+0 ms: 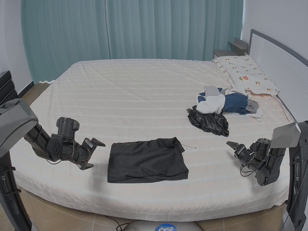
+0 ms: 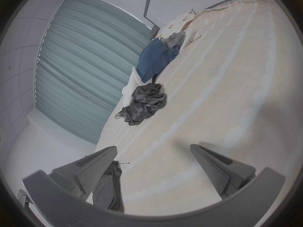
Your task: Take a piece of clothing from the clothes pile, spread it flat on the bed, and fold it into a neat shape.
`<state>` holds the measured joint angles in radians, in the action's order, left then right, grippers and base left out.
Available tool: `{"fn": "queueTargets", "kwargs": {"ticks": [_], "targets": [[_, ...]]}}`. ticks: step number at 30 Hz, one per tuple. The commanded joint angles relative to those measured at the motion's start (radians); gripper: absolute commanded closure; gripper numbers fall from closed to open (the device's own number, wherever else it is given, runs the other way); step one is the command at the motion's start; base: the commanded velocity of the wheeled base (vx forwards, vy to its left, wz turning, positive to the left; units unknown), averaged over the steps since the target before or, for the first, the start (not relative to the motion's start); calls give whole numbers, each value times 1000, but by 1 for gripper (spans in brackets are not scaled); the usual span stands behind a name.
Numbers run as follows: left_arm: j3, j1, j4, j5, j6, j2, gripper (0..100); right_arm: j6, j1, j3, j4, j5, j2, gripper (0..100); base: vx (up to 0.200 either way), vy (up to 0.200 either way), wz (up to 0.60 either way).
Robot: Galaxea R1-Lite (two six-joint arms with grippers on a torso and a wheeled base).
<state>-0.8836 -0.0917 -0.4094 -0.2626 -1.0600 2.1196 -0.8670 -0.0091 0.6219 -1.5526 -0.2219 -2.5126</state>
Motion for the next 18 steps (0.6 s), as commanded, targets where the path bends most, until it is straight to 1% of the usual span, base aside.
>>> {"fn": "queueTargets", "kwargs": {"ticks": [1,3,4,5,6,7,8,10,12,15,17,18], "targets": [[-1,9,0,-3,-2,8,0,2,31,-7,-14,13,20,0,0,200,0],[0,10,0,-17,-2,8,0,11,100,-30,-12,22,51,0,0,200,0],[0,10,0,-17,-2,8,0,22,120,-33,-12,22,52,0,0,200,0],[0,10,0,-17,-2,8,0,22,120,-33,-12,22,52,0,0,200,0],[0,10,0,-18,-2,8,0,46,149,-33,-11,21,47,0,0,200,0],[2,10,0,-18,-2,8,0,94,175,-30,-11,21,38,0,0,200,0],[2,10,0,-18,-2,8,0,123,189,-27,-9,21,34,0,0,200,0],[2,10,0,-17,-2,8,0,207,219,-24,-1,13,24,0,0,200,0],[3,10,0,-17,2,8,0,258,242,-24,19,10,24,0,0,200,0],[9,7,0,-15,8,8,0,299,273,-16,68,7,24,0,0,0,0],[9,6,0,-14,8,10,0,310,276,-7,80,7,21,0,0,0,0],[11,6,0,-10,8,10,0,335,279,9,98,6,15,0,0,0,0]]}}
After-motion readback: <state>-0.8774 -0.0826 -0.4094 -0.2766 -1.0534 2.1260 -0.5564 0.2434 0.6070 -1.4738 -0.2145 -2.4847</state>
